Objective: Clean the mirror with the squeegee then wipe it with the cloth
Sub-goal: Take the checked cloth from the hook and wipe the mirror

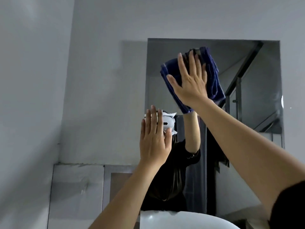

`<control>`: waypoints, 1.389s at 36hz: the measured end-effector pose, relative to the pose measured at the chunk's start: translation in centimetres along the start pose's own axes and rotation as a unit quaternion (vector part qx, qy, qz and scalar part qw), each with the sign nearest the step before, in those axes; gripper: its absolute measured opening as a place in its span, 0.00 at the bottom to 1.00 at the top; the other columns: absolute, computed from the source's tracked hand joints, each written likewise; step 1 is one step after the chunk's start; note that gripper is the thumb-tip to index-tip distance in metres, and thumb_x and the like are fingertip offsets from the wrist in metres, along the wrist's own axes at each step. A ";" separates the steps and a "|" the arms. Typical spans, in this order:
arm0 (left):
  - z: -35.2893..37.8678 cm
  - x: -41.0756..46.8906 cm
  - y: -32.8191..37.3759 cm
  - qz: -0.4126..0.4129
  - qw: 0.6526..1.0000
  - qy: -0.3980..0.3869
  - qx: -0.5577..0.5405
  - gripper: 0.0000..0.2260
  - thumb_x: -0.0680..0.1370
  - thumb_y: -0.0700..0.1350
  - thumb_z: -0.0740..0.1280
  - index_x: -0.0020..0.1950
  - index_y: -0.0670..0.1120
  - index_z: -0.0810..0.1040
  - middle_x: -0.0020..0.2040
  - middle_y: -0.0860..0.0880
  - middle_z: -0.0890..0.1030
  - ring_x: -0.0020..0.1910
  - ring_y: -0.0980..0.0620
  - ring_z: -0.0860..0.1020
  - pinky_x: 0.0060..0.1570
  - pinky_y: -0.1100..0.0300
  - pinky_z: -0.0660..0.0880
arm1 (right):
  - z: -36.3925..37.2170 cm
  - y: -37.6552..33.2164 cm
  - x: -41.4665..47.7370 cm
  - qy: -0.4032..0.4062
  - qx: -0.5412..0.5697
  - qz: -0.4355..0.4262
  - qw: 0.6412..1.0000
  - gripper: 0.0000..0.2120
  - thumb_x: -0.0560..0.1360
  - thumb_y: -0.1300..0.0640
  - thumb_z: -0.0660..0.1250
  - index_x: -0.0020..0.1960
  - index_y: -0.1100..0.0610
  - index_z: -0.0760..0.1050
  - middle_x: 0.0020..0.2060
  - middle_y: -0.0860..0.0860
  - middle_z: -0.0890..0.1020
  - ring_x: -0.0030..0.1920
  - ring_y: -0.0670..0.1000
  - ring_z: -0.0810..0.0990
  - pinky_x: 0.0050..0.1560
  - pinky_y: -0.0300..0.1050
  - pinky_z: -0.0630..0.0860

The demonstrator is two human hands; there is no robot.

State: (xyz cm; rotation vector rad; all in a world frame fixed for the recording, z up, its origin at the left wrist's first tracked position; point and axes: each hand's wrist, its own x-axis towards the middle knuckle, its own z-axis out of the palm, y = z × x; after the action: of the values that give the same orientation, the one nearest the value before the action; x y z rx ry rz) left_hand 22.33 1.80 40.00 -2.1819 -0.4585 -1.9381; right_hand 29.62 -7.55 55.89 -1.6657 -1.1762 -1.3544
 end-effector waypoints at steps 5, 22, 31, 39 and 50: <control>0.2 0.0 0.0 -0.001 1.000 0.004 0.017 0.27 0.80 0.52 0.51 0.76 0.43 0.51 0.76 0.44 0.51 0.75 0.49 0.49 0.74 0.57 0.44 | 0.8 -3.9 3.7 -0.040 -0.035 -0.105 0.993 0.32 0.77 0.38 0.48 0.76 0.50 0.43 0.76 0.57 0.42 0.75 0.58 0.38 0.72 0.57 0.36; -1.3 2.4 -1.9 0.067 0.998 -0.001 0.018 0.25 0.79 0.51 0.55 0.72 0.41 0.60 0.74 0.42 0.61 0.74 0.48 0.57 0.72 0.55 0.57 | -6.0 13.8 -1.1 0.087 -0.027 0.242 0.966 0.31 0.76 0.37 0.46 0.75 0.47 0.45 0.77 0.54 0.45 0.76 0.55 0.44 0.75 0.55 0.41; -4.2 11.5 -3.0 0.143 0.987 -0.029 0.071 0.23 0.81 0.45 0.52 0.74 0.38 0.55 0.76 0.41 0.55 0.75 0.47 0.54 0.73 0.57 0.49 | -0.9 6.7 -5.4 0.155 0.027 0.294 0.943 0.30 0.77 0.41 0.50 0.75 0.49 0.49 0.77 0.54 0.47 0.76 0.55 0.45 0.73 0.55 0.41; -6.8 14.8 -5.1 0.212 0.970 -0.048 0.107 0.21 0.82 0.43 0.52 0.74 0.40 0.56 0.76 0.43 0.57 0.75 0.47 0.55 0.72 0.58 0.49 | 2.6 -2.5 -5.1 0.092 0.079 0.153 0.981 0.31 0.77 0.43 0.54 0.75 0.47 0.47 0.77 0.52 0.45 0.76 0.57 0.45 0.72 0.53 0.37; -6.3 14.4 -4.8 0.185 0.980 -0.058 0.044 0.21 0.82 0.43 0.51 0.75 0.41 0.55 0.76 0.45 0.55 0.75 0.51 0.53 0.72 0.61 0.50 | 4.3 -2.5 -11.6 0.026 -0.027 -0.123 0.992 0.28 0.77 0.43 0.54 0.73 0.52 0.59 0.74 0.57 0.60 0.75 0.58 0.55 0.74 0.54 0.45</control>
State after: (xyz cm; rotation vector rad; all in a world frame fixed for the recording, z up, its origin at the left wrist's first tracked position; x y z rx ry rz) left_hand 16.23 5.63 54.77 -2.1473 -0.1369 -1.5725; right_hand 28.23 -5.30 43.53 -1.5496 -1.3597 -1.5833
